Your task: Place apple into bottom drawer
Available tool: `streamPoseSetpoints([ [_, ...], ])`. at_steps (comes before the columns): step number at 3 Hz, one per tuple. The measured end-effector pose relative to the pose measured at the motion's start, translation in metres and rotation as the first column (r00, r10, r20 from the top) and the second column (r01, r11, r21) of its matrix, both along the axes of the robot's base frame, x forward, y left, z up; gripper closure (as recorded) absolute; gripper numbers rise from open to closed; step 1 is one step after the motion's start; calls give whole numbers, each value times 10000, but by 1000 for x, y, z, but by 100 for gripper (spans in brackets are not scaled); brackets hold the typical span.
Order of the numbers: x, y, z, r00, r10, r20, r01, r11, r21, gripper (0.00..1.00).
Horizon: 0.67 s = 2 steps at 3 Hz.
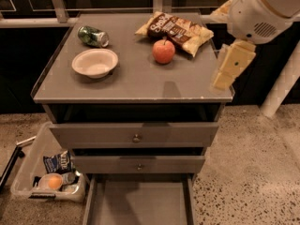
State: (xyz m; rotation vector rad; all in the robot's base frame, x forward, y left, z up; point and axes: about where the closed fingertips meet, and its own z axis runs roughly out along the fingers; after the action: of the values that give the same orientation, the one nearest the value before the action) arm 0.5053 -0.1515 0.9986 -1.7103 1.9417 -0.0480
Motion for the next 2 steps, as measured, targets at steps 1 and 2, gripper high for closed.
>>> streamPoseSetpoints([
  [1, 33, 9, 3, 9964, 582, 619, -638, 9937, 917, 0],
  [2, 74, 16, 2, 9919, 845, 953, -991, 9820, 1606, 0],
])
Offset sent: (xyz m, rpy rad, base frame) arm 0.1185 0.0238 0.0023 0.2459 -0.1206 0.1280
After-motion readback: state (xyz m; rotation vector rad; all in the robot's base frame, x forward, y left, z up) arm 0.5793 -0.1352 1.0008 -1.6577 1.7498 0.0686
